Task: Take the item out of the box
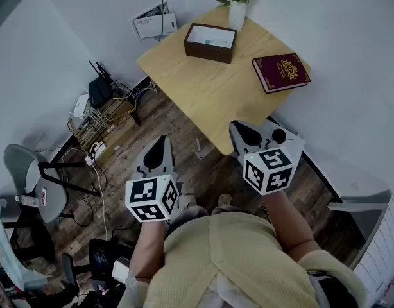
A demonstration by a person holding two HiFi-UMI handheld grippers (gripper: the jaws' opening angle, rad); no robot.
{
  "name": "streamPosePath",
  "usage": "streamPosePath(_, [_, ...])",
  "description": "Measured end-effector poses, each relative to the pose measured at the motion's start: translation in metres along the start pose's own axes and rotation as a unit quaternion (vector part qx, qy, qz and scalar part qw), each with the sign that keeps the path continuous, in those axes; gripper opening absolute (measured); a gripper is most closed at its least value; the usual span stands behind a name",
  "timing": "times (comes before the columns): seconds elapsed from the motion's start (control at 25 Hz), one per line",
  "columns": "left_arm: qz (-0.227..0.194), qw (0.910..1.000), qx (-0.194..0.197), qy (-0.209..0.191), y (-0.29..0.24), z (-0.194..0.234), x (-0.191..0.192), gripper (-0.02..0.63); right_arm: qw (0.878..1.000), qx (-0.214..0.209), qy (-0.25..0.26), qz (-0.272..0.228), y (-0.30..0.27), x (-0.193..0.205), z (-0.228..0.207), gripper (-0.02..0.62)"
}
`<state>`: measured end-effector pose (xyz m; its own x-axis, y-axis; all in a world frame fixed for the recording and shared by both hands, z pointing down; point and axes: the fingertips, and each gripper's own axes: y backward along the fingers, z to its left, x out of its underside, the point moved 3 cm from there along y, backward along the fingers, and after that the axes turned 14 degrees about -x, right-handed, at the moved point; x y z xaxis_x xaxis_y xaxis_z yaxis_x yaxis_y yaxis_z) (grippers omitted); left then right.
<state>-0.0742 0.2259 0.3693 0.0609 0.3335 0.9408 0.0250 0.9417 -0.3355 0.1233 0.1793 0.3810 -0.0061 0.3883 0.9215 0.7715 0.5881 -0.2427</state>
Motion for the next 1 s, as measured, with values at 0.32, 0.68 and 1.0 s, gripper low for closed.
streamPosePath(0.32, [-0.003,1.0,-0.006,0.004,-0.01,-0.022,0.003,0.023,1.0,-0.009,-0.017,-0.015,0.008,-0.002,-0.022,0.029])
streamPosePath(0.68, [-0.01,0.9998,-0.017,0.003,-0.015,-0.038,0.004,0.023,1.0,-0.019,-0.014,-0.006,0.017,0.002,-0.045,0.029])
streamPosePath(1.0, [-0.011,0.9997,-0.021,0.001,-0.019,-0.036,0.0,0.023,0.999,-0.03,-0.012,-0.003,0.009,-0.004,-0.048,0.029])
